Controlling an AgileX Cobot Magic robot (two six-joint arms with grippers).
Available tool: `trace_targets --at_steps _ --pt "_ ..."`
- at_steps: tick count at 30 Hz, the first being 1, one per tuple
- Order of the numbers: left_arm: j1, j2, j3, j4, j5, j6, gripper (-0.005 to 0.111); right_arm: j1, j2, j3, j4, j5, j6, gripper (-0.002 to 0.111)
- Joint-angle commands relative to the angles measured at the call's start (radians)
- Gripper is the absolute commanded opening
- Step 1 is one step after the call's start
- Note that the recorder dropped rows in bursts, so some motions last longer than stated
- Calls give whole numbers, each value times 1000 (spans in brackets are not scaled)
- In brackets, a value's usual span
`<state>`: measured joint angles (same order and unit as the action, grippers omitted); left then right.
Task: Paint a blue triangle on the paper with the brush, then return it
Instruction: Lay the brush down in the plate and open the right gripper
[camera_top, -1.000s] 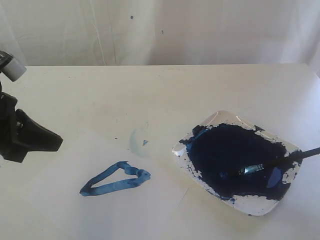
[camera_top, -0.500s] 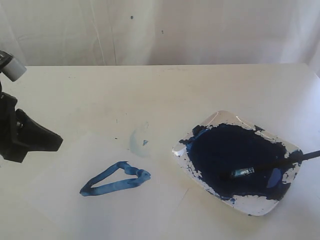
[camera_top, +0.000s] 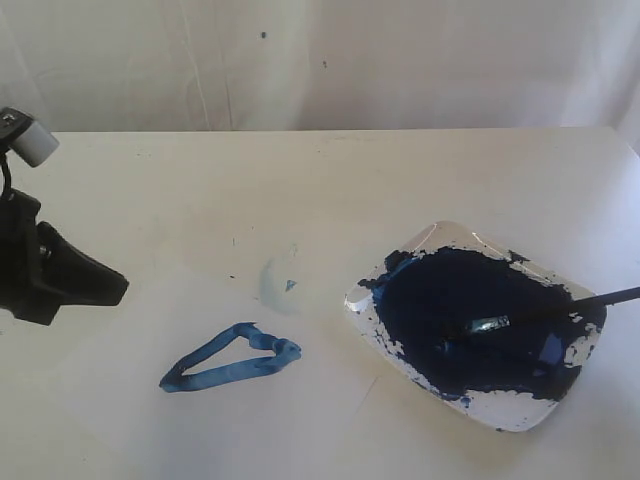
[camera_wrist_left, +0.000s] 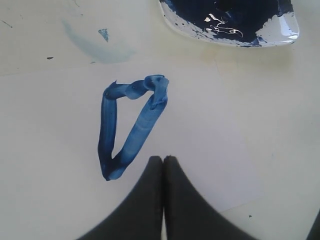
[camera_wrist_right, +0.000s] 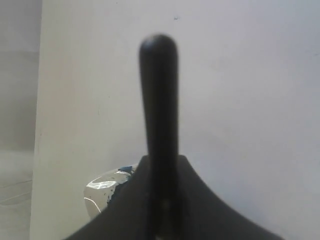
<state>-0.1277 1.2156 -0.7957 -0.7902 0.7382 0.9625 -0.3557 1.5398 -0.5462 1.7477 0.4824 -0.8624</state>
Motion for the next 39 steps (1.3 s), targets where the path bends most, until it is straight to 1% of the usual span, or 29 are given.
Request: trace_targets --at_steps 1,13,16,35,37,39 --pt "-2 -1 -3 -22 15 5 0 -3 41 -35 -3 32 7 0" --pt "-2 -1 -3 -22 13 5 0 -3 161 -54 -3 33 4 0" --pt "-2 -1 -3 -22 12 5 0 -3 177 -62 -3 35 -27 0" --pt "-2 -1 -3 -22 12 5 0 -3 197 -62 -3 26 -33 0" --pt "-2 -1 -3 -22 12 5 0 -3 197 -62 -3 26 -34 1" --pt "-2 -1 -3 -22 12 5 0 -3 197 -62 -3 26 -34 5"
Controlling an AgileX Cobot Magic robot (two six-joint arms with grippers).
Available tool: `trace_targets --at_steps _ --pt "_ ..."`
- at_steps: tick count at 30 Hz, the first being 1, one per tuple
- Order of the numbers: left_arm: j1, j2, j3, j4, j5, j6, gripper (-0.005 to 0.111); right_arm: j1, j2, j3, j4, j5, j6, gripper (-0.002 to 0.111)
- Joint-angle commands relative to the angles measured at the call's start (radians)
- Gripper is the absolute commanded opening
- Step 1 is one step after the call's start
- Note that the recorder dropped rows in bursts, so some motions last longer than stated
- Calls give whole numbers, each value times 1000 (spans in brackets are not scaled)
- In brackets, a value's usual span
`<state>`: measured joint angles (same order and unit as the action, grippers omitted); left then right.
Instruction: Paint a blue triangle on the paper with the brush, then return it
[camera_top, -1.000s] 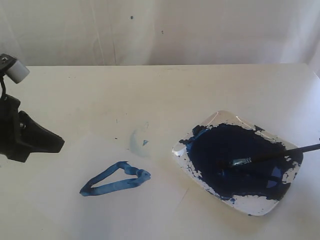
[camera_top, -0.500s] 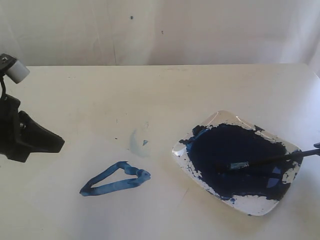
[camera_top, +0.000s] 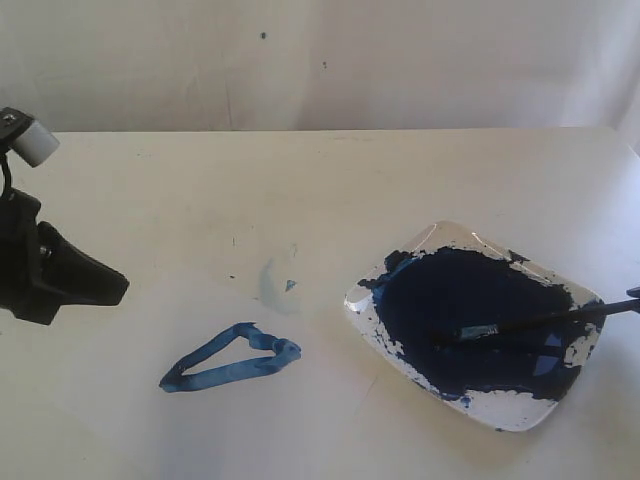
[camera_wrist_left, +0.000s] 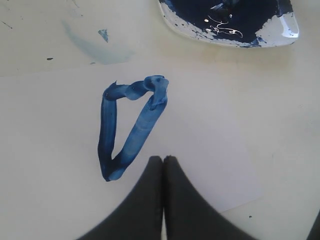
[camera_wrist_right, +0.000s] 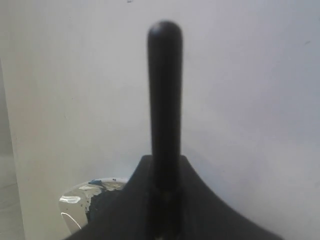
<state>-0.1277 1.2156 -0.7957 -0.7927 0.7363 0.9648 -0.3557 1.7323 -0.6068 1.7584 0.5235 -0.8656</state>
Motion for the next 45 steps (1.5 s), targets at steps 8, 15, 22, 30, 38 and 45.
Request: trace_targets --at_steps 8,15,22,30,38,45 --pt "-2 -1 -3 -20 14 3 0 -3 4 0 -14 -13 -81 33" --pt "-2 -1 -3 -20 14 3 0 -3 0 0 -14 18 -131 52" --pt "-2 -1 -3 -24 14 3 0 -3 -94 4 -294 39 -72 54" --pt "-2 -1 -3 -57 17 3 0 -3 -401 83 -422 104 -31 14" --pt "-2 -1 -3 -59 17 3 0 -3 -781 106 -409 513 -307 0" --pt "-2 -1 -3 -62 12 3 0 3 -1081 108 -464 660 -342 0"
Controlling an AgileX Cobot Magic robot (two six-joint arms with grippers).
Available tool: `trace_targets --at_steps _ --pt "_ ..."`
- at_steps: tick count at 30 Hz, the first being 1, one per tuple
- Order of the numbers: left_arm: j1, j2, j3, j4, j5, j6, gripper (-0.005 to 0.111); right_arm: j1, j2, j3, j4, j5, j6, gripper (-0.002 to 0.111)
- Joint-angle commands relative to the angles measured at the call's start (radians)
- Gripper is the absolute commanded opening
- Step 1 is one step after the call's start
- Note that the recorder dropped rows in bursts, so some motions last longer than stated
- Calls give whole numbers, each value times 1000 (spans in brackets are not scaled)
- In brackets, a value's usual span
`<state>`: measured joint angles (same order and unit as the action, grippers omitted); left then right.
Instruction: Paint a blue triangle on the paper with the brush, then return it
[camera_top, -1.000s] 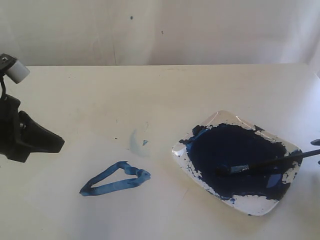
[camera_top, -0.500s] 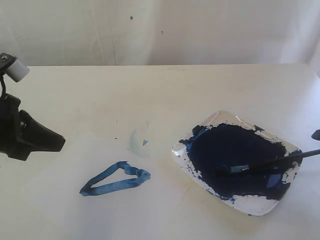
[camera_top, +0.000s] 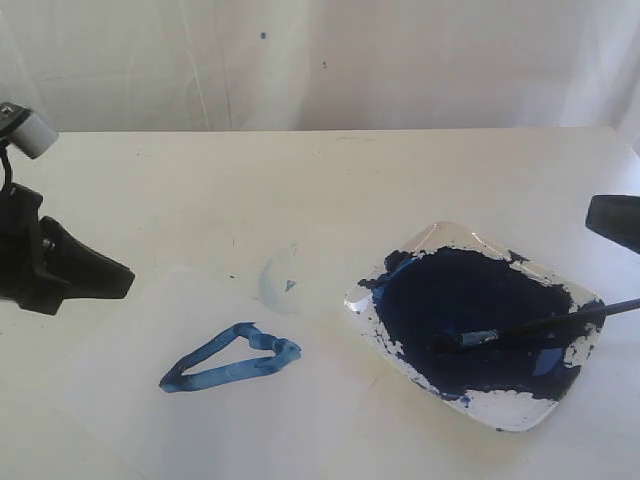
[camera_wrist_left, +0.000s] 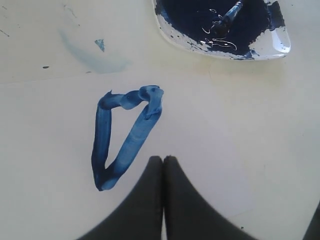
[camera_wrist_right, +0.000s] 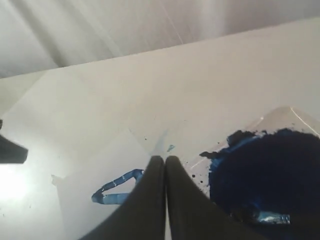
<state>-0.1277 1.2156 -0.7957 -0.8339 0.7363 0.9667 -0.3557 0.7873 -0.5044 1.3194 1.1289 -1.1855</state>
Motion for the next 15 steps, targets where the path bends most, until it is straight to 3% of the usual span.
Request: trace_targets --at_steps 1,8,11,15 --pt "-2 -1 -3 -21 12 1 0 16 -177 6 -33 62 -23 0" --pt "-2 -1 -3 -12 14 1 0 238 -250 6 -211 50 -54 0" --pt "-2 -4 -3 -12 16 1 0 392 -254 -25 -367 -7 75 0" --pt "-2 -95 -3 -1 23 1 0 422 -344 -29 -608 -279 369 0"
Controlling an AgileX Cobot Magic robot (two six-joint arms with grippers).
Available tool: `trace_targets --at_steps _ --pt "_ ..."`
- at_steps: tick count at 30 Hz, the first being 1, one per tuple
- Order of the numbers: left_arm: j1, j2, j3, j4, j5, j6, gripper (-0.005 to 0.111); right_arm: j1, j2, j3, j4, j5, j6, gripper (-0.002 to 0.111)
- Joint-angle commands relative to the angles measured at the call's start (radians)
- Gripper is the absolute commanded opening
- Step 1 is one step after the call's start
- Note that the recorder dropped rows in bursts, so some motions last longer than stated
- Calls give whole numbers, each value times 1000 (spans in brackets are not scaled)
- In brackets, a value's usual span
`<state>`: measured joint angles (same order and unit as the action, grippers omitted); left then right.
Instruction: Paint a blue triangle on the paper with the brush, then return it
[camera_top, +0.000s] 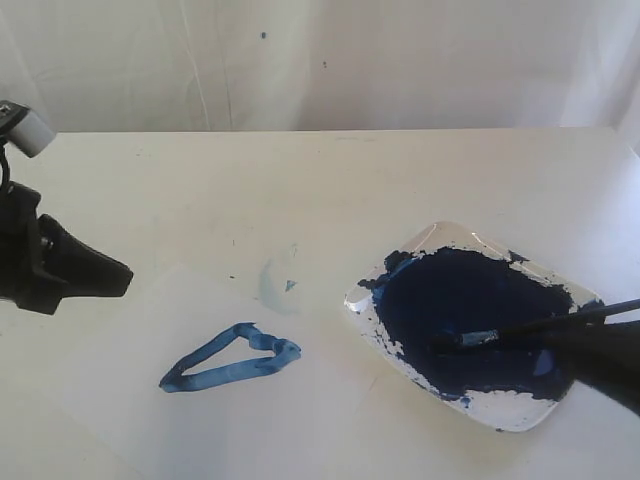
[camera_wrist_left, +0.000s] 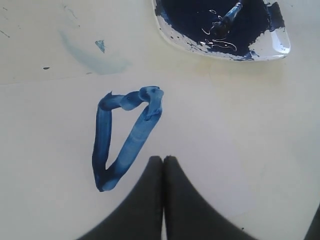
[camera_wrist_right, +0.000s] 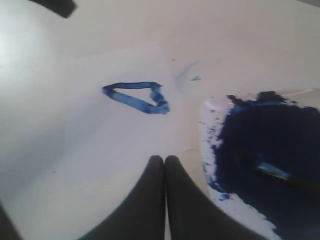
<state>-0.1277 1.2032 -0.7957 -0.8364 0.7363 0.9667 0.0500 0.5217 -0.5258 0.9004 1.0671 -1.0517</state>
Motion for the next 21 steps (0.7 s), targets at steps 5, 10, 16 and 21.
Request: trace_targets --at_steps 5,10,16,21 --pt "-2 -426 -3 209 28 -223 0 19 -326 37 -666 -422 744 0" --pt "-2 -777 -3 451 54 -543 0 19 -488 119 -715 -465 847 0" --pt "-2 -986 -3 610 184 -705 0 19 -509 161 -715 -562 847 0" --pt "-2 -1074 24 609 142 -714 0 19 -509 208 -715 -672 847 0"
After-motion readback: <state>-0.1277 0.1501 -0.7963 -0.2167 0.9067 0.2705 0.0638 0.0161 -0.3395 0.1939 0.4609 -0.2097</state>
